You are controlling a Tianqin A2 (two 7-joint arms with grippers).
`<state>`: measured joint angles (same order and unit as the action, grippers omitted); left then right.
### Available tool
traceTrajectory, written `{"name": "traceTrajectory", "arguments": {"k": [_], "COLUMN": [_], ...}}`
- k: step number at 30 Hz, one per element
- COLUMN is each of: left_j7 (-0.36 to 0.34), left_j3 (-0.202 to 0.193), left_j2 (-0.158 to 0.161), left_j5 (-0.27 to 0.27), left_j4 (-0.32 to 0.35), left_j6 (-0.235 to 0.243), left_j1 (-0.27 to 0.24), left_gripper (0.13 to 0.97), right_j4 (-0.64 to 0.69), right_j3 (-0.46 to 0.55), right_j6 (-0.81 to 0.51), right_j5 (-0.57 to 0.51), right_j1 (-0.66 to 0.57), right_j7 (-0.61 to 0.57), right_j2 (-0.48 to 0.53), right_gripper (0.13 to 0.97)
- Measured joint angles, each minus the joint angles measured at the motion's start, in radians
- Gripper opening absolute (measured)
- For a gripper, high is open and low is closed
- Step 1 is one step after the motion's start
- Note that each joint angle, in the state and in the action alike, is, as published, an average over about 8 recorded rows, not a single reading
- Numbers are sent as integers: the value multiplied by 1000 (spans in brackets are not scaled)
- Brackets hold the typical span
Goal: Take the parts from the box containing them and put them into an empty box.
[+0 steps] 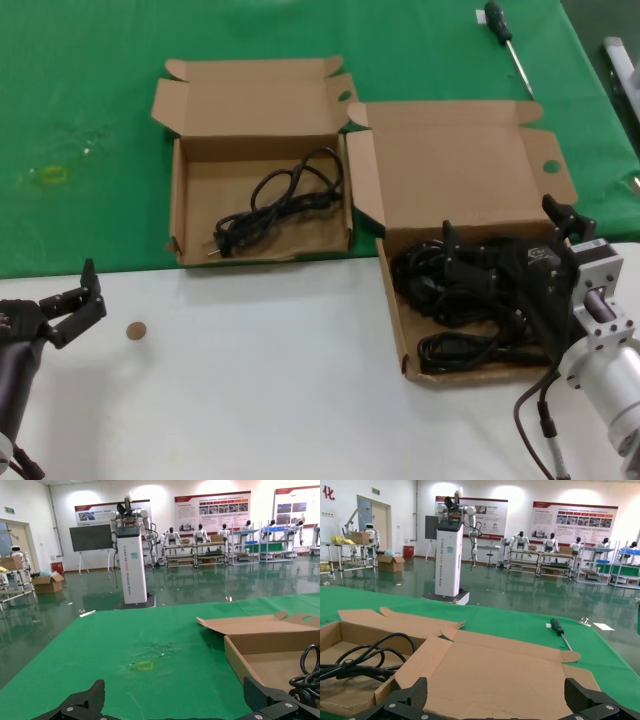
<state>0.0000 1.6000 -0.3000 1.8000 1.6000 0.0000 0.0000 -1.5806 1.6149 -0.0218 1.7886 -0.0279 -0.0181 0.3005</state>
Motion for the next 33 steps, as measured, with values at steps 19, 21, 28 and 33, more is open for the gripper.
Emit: {"name": "traceTrajectory", "arguments": {"k": [19, 21, 28, 33], "left_j7": [0, 0, 0, 0], "left_j3": [0, 0, 0, 0], "left_j2": [0, 0, 0, 0], "left_j5": [0, 0, 0, 0], "left_j4": [0, 0, 0, 0], "left_j6": [0, 0, 0, 0], "left_j1": [0, 0, 0, 0], "left_gripper": [966, 966, 966, 966], "right_j4": [0, 0, 0, 0], "right_j3": [0, 0, 0, 0], "right_j6": [0, 0, 0, 0], "right_j5": [0, 0, 0, 0], "right_j1": [0, 0, 0, 0], "right_j7": [0, 0, 0, 0], "right_j2": [0, 0, 0, 0], "right_gripper": [966, 966, 966, 966]}}
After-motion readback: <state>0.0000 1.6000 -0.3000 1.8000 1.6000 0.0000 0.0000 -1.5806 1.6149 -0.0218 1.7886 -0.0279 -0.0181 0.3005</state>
